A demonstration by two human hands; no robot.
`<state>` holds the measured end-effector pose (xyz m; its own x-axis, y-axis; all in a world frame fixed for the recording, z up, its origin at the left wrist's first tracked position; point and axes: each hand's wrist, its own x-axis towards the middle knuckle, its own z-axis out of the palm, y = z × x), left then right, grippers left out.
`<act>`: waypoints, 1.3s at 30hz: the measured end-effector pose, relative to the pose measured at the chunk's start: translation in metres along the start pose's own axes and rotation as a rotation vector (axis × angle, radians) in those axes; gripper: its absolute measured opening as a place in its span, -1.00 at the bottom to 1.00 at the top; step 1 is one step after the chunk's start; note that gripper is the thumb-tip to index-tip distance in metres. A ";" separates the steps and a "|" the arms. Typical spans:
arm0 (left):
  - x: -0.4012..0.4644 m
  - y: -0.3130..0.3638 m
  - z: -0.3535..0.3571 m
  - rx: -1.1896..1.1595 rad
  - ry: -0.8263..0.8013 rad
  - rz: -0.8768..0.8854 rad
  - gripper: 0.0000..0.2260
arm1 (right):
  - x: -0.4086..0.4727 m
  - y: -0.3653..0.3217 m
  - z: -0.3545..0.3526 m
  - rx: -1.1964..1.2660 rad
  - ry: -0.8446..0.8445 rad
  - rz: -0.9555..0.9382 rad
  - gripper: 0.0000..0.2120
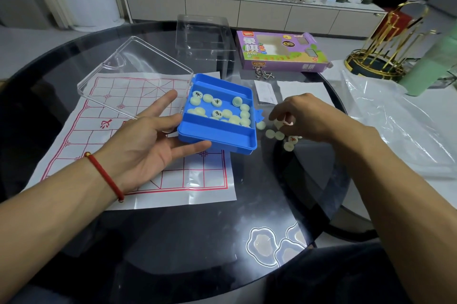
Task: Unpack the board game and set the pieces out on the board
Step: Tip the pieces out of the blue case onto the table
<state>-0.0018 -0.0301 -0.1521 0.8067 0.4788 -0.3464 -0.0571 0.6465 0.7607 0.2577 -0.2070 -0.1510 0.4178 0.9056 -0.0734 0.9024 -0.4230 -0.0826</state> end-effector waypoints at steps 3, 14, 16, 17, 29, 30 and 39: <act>0.000 0.000 -0.001 -0.001 0.001 -0.001 -0.51 | -0.002 0.004 -0.002 0.010 0.013 0.001 -0.68; -0.004 -0.001 0.004 0.023 -0.012 -0.010 -0.49 | -0.007 -0.021 -0.015 0.199 0.310 -0.106 -0.82; -0.004 -0.002 0.005 0.030 -0.021 -0.016 -0.50 | -0.006 -0.043 -0.020 0.295 0.354 -0.166 -0.83; -0.004 -0.003 0.006 0.035 -0.027 -0.019 -0.50 | -0.004 -0.052 -0.021 0.311 0.328 -0.186 -0.80; -0.006 -0.006 0.008 0.073 -0.102 -0.033 -0.49 | 0.019 -0.086 -0.013 0.134 0.121 -0.105 -0.60; -0.006 -0.006 0.007 0.072 -0.100 -0.034 -0.49 | 0.020 -0.087 -0.013 0.138 0.097 -0.100 -0.59; -0.005 -0.005 0.004 0.040 -0.077 -0.030 -0.50 | 0.017 -0.081 -0.018 0.283 -0.009 -0.155 -0.64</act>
<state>-0.0030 -0.0380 -0.1524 0.8504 0.4119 -0.3273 -0.0099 0.6346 0.7728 0.1938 -0.1569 -0.1279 0.2753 0.9602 -0.0464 0.8894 -0.2727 -0.3669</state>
